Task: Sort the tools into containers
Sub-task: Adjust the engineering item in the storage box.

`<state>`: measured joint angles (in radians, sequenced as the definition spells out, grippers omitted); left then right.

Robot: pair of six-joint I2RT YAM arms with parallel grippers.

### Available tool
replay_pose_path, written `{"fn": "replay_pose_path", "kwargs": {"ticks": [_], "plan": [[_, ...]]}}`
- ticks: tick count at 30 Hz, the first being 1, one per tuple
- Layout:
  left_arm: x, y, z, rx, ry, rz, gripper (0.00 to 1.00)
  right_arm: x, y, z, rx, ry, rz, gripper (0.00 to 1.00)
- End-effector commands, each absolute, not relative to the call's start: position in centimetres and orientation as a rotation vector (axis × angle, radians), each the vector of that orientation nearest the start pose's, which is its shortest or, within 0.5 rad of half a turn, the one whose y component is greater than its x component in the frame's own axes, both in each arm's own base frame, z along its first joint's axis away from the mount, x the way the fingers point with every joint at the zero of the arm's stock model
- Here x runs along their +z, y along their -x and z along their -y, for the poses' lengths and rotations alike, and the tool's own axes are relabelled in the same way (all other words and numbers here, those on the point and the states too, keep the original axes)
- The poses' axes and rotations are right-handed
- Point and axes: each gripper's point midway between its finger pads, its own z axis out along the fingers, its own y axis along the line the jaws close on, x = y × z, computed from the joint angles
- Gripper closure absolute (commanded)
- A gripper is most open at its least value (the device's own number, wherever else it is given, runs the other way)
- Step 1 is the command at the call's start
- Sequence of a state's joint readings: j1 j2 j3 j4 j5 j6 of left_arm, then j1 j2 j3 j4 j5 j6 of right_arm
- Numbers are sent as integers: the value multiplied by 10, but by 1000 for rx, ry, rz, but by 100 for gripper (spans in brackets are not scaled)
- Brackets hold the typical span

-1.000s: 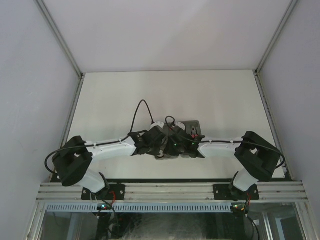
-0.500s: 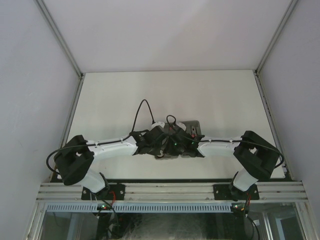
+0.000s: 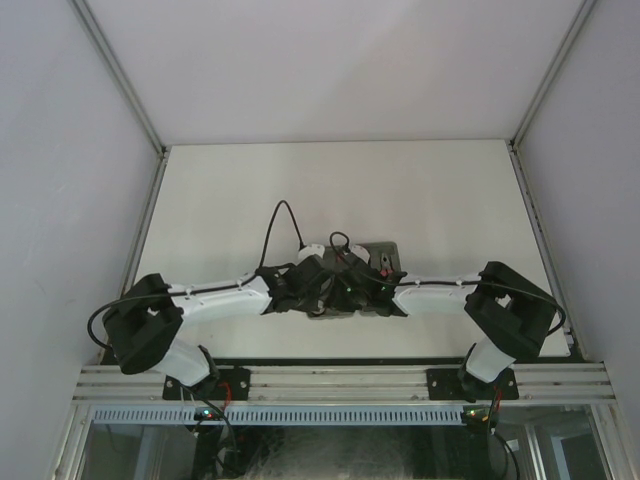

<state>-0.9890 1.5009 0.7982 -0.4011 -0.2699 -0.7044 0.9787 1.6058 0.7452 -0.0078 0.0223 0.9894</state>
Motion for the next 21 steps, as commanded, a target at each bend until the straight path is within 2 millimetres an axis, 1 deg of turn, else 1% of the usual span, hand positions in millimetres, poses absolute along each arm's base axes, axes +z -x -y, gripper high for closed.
{"fn": "replay_pose_path", "kwargs": {"ticks": [1,4,12,21], "plan": [[-14,-128,239,-168,-417,-2802,100,11,-172,-343,779,60,-2653,100],[-17,-127,237,-142,-407,-2822,100,8,-171,-340,767,49,-2652,100],[-19,-123,239,-162,-324,-2847,100,-4,-166,-329,735,-36,-2649,100],[-33,-118,233,-121,-315,-2882,100,-17,-161,-309,688,-148,-2626,100]]}}
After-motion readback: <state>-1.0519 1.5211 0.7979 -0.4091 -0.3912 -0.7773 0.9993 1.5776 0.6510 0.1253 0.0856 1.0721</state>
